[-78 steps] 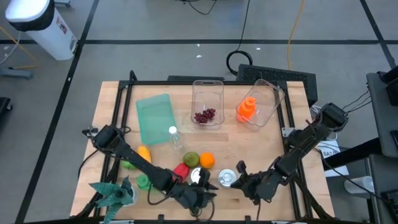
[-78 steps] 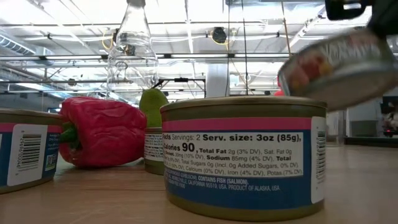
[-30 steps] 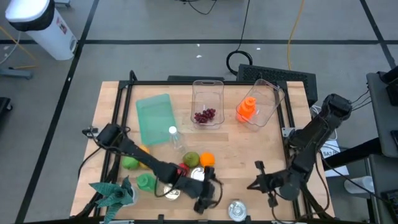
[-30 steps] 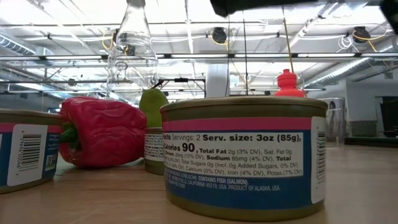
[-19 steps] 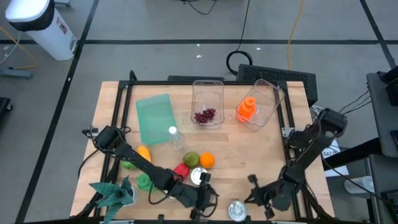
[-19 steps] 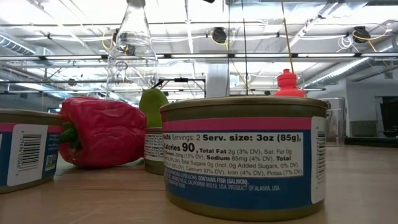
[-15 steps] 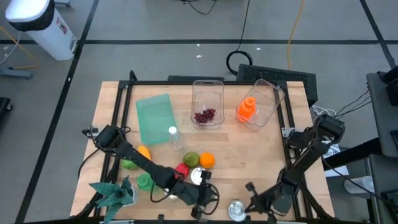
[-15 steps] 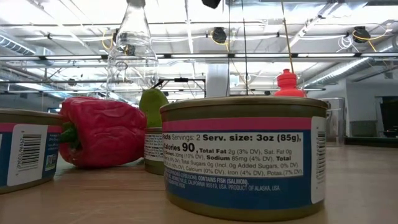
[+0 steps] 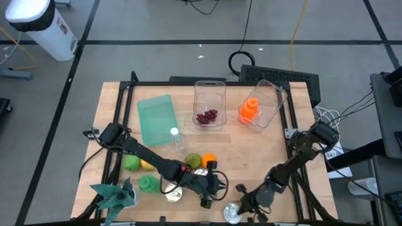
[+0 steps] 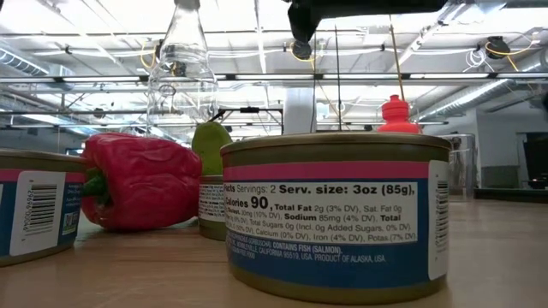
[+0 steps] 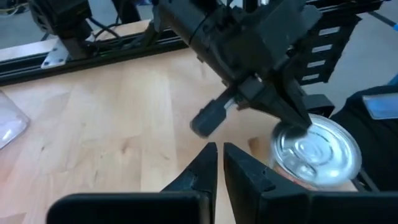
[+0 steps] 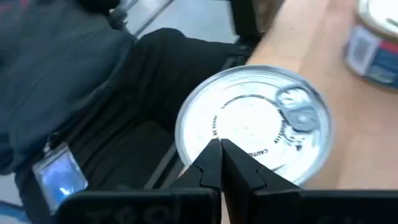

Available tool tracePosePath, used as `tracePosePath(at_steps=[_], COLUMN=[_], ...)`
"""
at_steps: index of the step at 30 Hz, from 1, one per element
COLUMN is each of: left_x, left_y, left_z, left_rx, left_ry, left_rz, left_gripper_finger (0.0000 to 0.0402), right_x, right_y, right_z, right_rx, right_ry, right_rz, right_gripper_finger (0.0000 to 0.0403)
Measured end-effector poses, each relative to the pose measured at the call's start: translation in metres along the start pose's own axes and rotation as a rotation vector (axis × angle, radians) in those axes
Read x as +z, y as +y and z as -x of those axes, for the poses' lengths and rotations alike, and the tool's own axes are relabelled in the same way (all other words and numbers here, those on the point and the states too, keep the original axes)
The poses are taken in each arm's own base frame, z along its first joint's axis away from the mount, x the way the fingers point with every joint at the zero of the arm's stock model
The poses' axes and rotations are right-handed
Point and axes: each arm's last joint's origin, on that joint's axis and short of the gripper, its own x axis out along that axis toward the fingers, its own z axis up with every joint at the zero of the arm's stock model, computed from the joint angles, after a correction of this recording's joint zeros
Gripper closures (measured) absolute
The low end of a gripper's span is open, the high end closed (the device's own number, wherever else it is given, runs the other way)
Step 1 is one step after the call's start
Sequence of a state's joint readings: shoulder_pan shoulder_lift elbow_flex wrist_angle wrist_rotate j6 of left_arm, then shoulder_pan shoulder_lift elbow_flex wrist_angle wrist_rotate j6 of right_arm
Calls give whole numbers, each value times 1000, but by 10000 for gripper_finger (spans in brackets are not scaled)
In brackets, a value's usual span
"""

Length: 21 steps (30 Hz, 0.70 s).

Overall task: Pick & Place Food Item
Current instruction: Put the bottom green tuna can into the green bin

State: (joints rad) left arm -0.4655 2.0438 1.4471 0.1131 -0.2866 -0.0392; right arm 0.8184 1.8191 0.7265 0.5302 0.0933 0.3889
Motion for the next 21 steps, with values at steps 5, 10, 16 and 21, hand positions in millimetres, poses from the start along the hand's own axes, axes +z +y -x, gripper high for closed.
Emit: tracePosePath(at_steps=[5, 10, 16, 21], left_x=[-4, -8, -10, -12], left_y=[3, 3, 0, -2], left_z=[-1, 0, 1, 2], left_rx=[5, -1, -5, -8], left_ry=[41, 82, 102, 123], left_rz=[-33, -57, -44, -42], left_gripper_finger=[362, 362, 362, 362], right_x=[0, -1, -4, -4], right_y=[-35, -65, -82, -83], right_z=[0, 3, 7, 10], right_rx=[-128, -233, -310, -328], right_ry=[93, 168, 227, 235], right_rz=[-56, -133, -233, -243], right_gripper_finger=[403, 403, 403, 403])
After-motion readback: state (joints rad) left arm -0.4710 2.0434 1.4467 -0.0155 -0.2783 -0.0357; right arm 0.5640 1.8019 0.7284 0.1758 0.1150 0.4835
